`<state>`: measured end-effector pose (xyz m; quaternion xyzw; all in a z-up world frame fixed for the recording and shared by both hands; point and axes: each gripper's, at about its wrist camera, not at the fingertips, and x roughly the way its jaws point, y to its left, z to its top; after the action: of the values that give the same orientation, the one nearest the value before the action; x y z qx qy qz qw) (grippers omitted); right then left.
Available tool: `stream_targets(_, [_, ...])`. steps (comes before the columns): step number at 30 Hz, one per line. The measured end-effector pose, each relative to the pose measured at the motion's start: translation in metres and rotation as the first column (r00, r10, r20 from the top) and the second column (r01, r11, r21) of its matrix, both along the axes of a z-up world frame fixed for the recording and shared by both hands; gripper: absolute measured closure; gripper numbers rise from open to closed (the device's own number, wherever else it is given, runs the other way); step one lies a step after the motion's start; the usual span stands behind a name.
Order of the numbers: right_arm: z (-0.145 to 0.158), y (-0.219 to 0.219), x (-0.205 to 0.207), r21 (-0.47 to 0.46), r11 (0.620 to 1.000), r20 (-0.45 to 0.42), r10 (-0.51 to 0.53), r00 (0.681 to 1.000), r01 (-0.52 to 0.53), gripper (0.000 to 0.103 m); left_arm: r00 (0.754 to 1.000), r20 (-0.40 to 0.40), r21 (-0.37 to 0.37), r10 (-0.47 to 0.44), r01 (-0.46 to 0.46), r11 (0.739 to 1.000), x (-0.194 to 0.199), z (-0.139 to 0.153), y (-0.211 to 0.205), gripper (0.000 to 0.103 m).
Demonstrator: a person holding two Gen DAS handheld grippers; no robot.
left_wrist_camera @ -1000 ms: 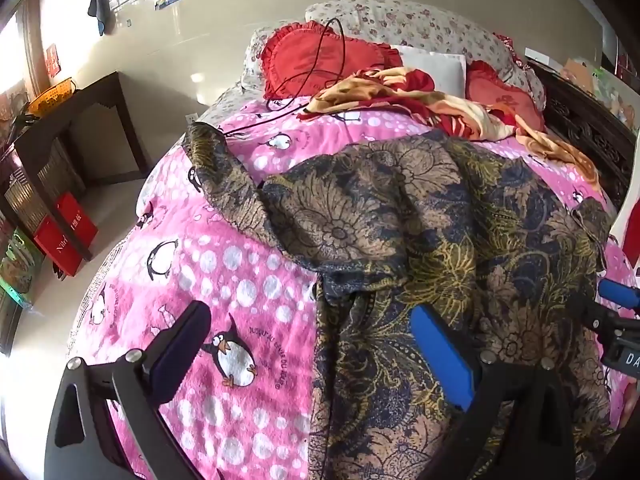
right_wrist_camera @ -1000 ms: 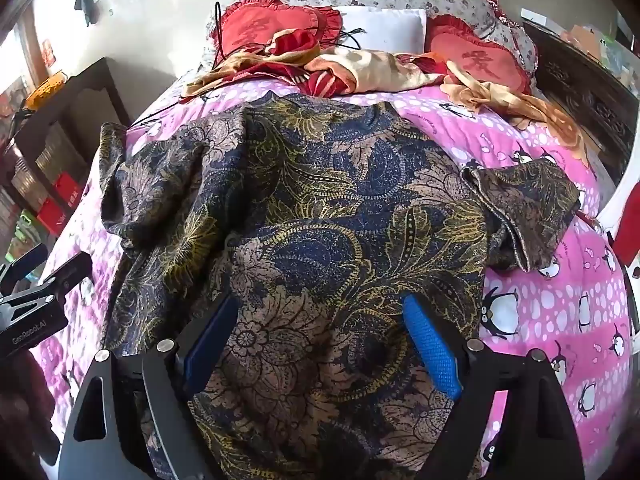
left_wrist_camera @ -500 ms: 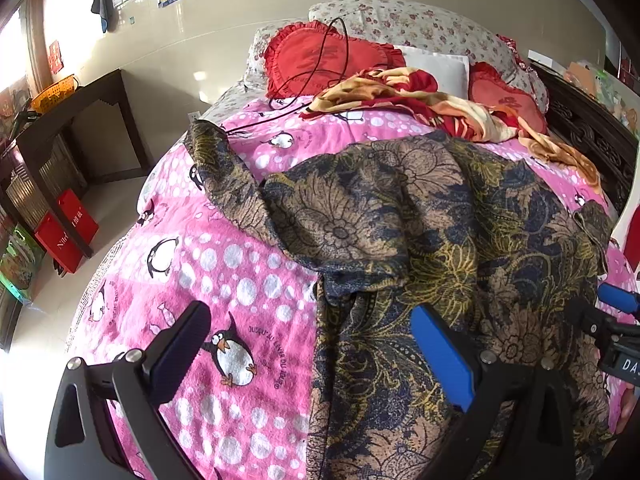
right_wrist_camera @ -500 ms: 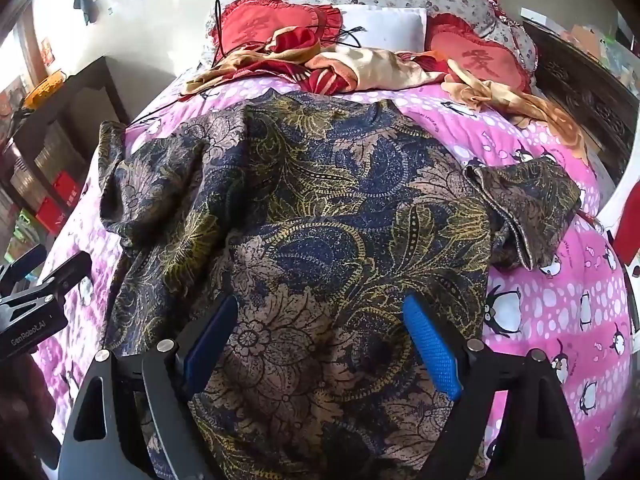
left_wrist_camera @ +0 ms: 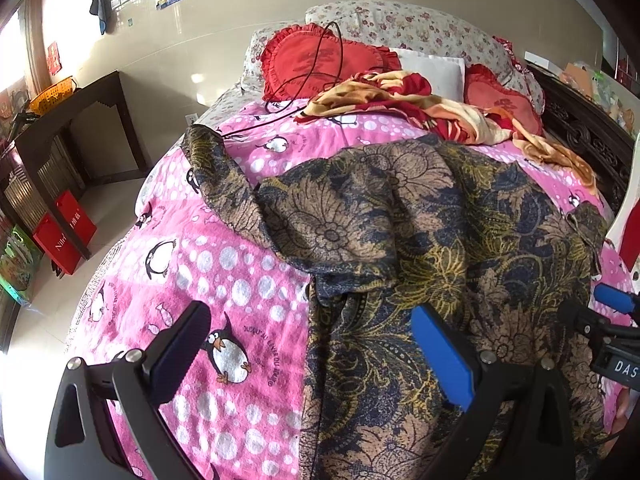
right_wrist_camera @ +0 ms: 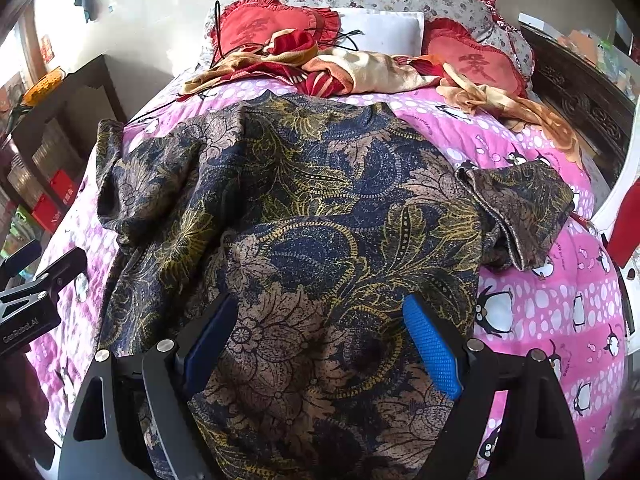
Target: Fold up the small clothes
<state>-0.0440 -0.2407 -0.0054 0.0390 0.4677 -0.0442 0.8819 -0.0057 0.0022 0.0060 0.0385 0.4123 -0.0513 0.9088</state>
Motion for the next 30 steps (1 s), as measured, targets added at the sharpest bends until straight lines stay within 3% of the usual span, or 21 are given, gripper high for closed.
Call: stream_targets(30, [-0.006,0.01,0.022,-0.018,1.0,-0.016,0.024,1.0,-0.024,0.02,0.997,-0.052,-0.041,0.052,-0.055,0.998,0.023,-0.006,0.029,0.001])
